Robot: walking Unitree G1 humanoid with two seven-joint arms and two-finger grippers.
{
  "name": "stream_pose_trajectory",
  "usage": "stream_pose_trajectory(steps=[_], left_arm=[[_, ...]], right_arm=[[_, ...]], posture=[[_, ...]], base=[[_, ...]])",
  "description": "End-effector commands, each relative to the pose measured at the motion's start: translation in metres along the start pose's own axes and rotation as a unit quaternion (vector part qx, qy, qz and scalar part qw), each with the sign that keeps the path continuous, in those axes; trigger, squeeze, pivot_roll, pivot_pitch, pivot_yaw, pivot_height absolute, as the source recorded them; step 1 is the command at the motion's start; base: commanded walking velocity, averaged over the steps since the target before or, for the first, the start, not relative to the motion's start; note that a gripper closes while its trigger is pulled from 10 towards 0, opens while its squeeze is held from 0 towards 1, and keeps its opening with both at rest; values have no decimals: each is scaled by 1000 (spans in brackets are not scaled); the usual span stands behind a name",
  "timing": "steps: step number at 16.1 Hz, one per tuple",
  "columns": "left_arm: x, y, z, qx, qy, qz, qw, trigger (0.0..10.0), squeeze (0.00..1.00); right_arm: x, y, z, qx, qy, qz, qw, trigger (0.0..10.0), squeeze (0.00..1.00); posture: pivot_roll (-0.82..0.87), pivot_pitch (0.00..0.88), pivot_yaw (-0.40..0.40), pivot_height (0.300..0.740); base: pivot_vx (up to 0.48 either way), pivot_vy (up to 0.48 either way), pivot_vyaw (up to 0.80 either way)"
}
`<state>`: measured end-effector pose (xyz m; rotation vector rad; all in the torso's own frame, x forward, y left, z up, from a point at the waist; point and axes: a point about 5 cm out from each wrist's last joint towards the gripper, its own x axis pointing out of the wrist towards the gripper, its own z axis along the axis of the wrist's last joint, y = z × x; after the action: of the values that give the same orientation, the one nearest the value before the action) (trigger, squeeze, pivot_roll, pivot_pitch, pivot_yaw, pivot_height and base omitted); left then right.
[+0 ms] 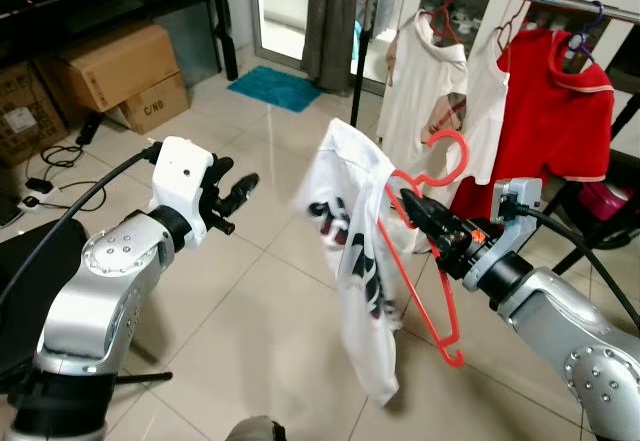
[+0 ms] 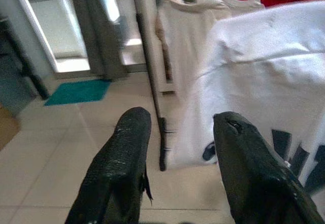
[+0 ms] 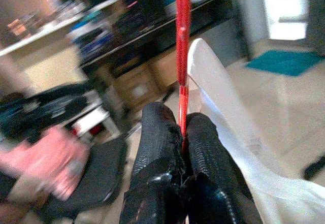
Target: Hang hanger
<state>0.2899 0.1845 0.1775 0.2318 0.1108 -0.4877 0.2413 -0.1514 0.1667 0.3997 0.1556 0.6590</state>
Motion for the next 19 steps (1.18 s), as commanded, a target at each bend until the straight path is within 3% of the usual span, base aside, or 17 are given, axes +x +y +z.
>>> stream_pose_trajectory(steps=[1, 4, 5, 6, 8, 9, 13, 14, 15, 16, 19], left_arm=[[0, 10, 5, 15, -6, -2, 1000, 10000, 1000], [-2, 35, 17, 48, -27, -40, 998, 10000, 1000], [-4, 43, 21, 42, -33, -57, 997, 10000, 71], [-5, 46, 22, 35, -36, -66, 997, 10000, 0], [-8, 53, 20, 4, -30, -104, 994, 10000, 0], [-8, 54, 9, -15, -1, -135, 991, 10000, 0], [-6, 55, -7, -19, 44, -169, 984, 10000, 0], [-5, 56, -8, -18, 43, -174, 984, 8902, 0], [-4, 55, -8, -20, 39, -179, 983, 2275, 0], [-4, 55, -7, -23, 34, -183, 982, 0, 0], [-2, 56, -10, -25, 28, -192, 981, 0, 0]], right_arm=[[1, 9, 9, -9, -4, 48, 999, 10000, 0], [-11, 18, 13, 18, 27, 144, 989, 10000, 0], [-14, 21, 14, 21, 34, 165, 985, 10000, 0], [-15, 22, 15, 22, 34, 174, 984, 10000, 0], [-16, 25, 18, 24, 35, 192, 980, 10000, 0], [-18, 28, 21, 23, 34, 203, 978, 10000, 0], [-19, 31, 26, 23, 32, 219, 975, 10000, 0], [-19, 32, 28, 22, 32, 222, 974, 10000, 0], [-19, 32, 28, 21, 31, 224, 974, 10000, 0], [-19, 33, 29, 20, 31, 226, 973, 10000, 0], [-19, 35, 29, 21, 32, 235, 971, 10000, 0]], posture=[[-8, 0, -8, 740], [-5, 0, -12, 740], [-5, 1, -10, 740], [-7, 3, -10, 740], [-10, 6, -5, 740], [-13, 8, -3, 740], [-18, 7, 5, 740], [-17, 5, 6, 740], [-15, 4, 7, 740], [-14, 2, 7, 740], [-12, 2, 5, 740]], base=[[0, 0, 0], [0, 0, 0], [0, 0, 0], [0, 0, 0], [0, 0, 0], [0, 0, 0], [0, 0, 0], [0, 0, 0], [0, 0, 0], [0, 0, 0], [0, 0, 0]])
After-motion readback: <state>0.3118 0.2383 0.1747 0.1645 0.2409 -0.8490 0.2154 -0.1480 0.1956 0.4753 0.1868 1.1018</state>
